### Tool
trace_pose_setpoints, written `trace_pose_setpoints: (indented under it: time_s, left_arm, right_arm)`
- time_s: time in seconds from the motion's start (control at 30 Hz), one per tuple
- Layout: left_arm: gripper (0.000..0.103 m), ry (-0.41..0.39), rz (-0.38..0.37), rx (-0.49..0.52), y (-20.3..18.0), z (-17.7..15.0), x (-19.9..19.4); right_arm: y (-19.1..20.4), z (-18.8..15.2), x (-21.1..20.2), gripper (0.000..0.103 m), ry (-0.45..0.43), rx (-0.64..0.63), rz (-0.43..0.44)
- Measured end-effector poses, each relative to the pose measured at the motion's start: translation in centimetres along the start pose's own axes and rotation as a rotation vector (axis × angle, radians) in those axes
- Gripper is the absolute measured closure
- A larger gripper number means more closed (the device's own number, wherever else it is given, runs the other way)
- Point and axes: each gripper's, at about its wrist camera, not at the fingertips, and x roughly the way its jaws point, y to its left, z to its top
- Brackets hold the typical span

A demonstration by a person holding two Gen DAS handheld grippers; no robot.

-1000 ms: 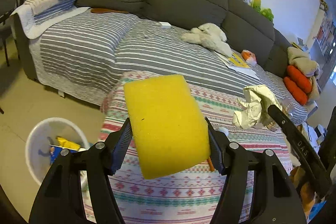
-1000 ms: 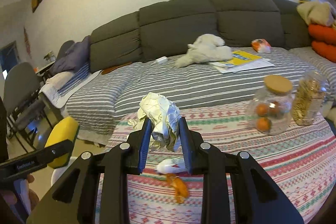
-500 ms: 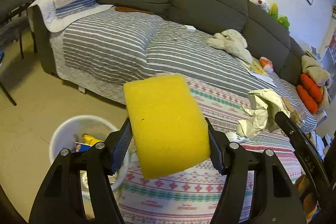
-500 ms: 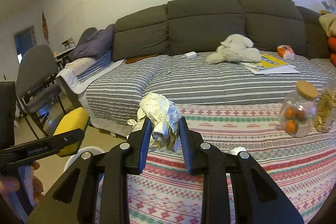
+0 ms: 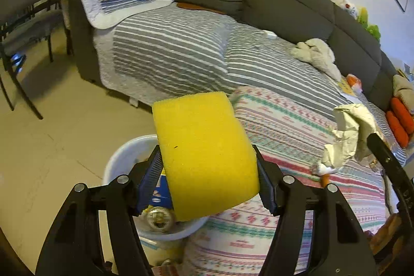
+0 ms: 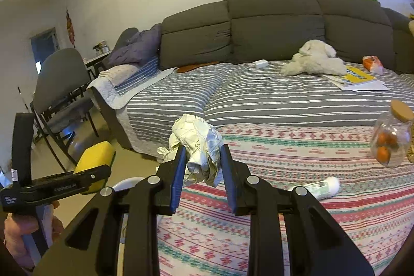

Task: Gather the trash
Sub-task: 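Carry the sponge and foil over the white wastebasket with both tools, then open the left tool over the wastebasket while the right tool drops the foil in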

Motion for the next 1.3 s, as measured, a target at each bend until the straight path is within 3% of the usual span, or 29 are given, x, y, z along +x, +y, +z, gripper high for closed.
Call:
trace_pose_setpoints:
  time_s: [0.2,0.37,0.97,1.07,1.2,1.3]
  left_arm:
    - [0.039,0.026,0.04,-0.037,3.2,0.0,0.5]
    - [0.023,0.075,0.038,-0.083,5.4,0.1,1.3]
    - [0.019,-0.019,0.087,-0.314,12.2,1.5,-2.9]
    - [0.019,-0.025,0.09,-0.343,12.9,1.7,-3.3]
    - [0.016,-0.057,0.148,-0.325,12.9,1.7,-4.1]
    - [0.013,-0.081,0.184,-0.303,12.5,1.7,-4.3]
  right_arm:
    - [3.2,-0.9,1.3,0.075,0.017,-0.033,0.038]
    - [5.5,-1.6,2.6,0.075,0.036,-0.056,0.064]
    - [13.1,-4.6,8.8,0.074,0.137,-0.056,0.161]
    - [14.0,-4.9,9.6,0.067,0.156,-0.072,0.154]
    - [14.8,-5.2,10.4,0.044,0.177,-0.082,0.122]
    - [14.4,-5.0,10.2,0.038,0.176,-0.08,0.087]
